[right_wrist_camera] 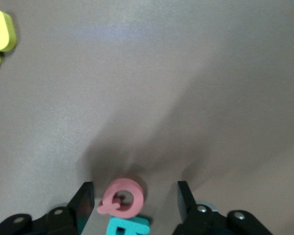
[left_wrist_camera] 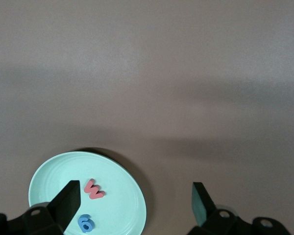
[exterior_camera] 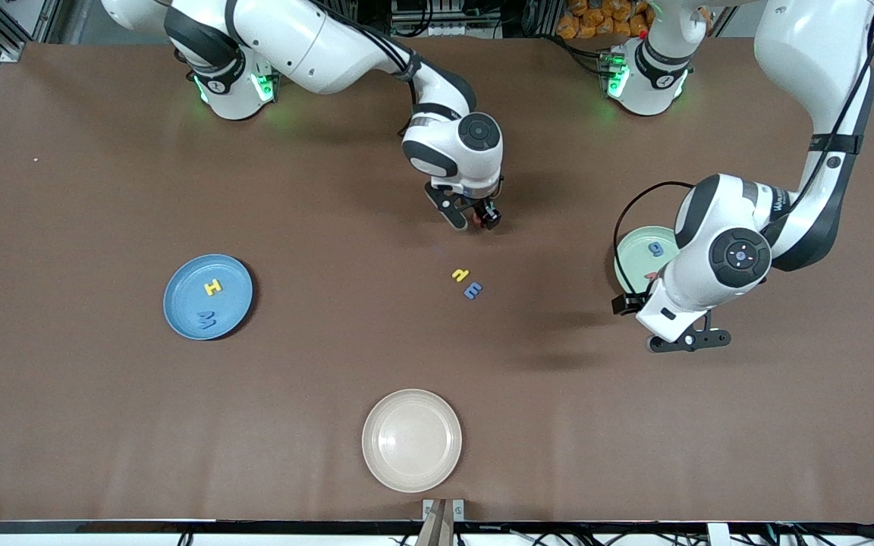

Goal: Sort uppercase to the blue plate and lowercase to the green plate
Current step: 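Lower the right gripper toward the pink q and teal R, then close the right gripper on the pink q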

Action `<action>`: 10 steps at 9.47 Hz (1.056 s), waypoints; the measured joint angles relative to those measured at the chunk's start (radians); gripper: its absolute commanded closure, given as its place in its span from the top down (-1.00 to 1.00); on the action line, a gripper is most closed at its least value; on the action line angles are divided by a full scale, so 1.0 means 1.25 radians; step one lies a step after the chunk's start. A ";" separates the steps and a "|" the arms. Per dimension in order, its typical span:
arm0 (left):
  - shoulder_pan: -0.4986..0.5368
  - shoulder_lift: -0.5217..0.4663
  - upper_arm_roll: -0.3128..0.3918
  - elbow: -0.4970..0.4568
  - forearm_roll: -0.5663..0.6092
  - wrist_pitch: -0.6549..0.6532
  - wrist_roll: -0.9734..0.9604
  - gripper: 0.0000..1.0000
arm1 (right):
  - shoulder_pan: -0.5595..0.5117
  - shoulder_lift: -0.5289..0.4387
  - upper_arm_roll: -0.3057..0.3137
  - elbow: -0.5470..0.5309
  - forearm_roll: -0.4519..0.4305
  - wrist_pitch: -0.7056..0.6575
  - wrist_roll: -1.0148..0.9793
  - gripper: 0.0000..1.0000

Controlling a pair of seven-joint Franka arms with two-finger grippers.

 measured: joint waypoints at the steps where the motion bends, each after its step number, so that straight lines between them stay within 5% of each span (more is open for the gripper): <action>1: 0.000 0.000 0.000 0.000 0.000 0.000 0.000 1.00 | 0.008 0.004 -0.007 0.007 -0.002 0.003 0.000 0.04; 3: -0.001 0.000 0.000 0.000 0.000 0.000 0.000 1.00 | 0.009 0.005 -0.011 0.016 -0.002 0.004 -0.002 -0.99; 7: -0.001 0.001 -0.001 0.000 0.000 0.000 0.000 1.00 | -0.002 0.006 -0.018 0.033 -0.002 -0.004 -0.054 -1.00; 10: -0.002 0.001 -0.001 0.000 0.000 0.001 0.000 1.00 | -0.078 0.001 0.018 0.058 -0.002 -0.136 -0.147 -1.00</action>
